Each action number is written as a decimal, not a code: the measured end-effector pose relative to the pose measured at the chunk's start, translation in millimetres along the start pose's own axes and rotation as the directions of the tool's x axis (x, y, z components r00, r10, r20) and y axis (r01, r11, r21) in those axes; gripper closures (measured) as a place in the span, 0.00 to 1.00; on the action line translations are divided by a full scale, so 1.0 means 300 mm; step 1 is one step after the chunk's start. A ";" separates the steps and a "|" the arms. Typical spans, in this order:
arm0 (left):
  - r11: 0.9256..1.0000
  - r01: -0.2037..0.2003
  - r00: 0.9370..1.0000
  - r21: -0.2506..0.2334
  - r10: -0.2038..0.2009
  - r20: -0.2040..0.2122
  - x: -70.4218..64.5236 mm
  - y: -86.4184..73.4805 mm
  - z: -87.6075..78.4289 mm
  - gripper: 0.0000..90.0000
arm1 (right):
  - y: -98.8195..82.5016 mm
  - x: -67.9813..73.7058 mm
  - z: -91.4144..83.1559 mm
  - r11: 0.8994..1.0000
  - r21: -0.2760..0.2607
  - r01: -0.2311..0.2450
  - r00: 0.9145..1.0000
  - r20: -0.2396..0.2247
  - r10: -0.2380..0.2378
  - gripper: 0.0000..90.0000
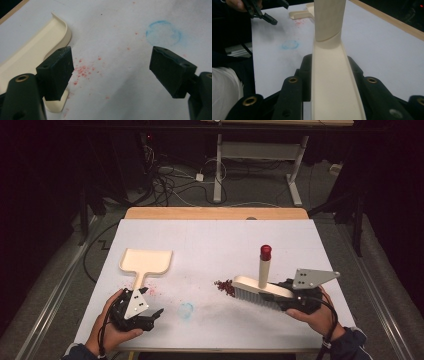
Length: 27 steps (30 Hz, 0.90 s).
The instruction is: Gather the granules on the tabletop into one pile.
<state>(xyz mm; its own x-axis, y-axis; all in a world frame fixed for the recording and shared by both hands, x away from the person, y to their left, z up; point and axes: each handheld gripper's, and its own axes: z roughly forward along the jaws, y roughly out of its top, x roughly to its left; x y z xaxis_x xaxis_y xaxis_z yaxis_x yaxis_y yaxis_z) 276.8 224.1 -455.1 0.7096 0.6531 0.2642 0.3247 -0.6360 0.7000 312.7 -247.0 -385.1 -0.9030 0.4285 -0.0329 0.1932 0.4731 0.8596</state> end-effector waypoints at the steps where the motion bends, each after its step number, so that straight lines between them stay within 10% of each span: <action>1: 1.000 0.001 1.000 0.001 -0.001 -0.002 0.002 0.000 -0.004 0.21 | -0.006 0.003 -0.020 1.000 0.006 -0.020 1.000 0.008 0.020 0.74; 15: 0.999 0.014 1.000 -0.031 -0.014 -0.014 0.004 0.002 -0.025 0.21 | -0.113 -0.023 -0.119 0.961 0.134 -0.240 0.970 0.053 0.235 0.74; 27: 1.000 -0.008 1.000 -0.006 0.008 0.007 -0.008 0.004 -0.014 0.21 | -0.158 -0.159 -0.068 0.931 0.192 -0.310 0.950 0.109 0.294 0.73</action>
<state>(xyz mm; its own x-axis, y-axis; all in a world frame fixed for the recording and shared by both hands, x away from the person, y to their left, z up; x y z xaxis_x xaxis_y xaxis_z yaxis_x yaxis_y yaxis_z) 272.9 223.5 -452.1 0.7168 0.6448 0.2654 0.3152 -0.6392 0.7015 338.7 -305.7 -413.9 -0.7586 0.6301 0.1655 0.5338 0.4555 0.7124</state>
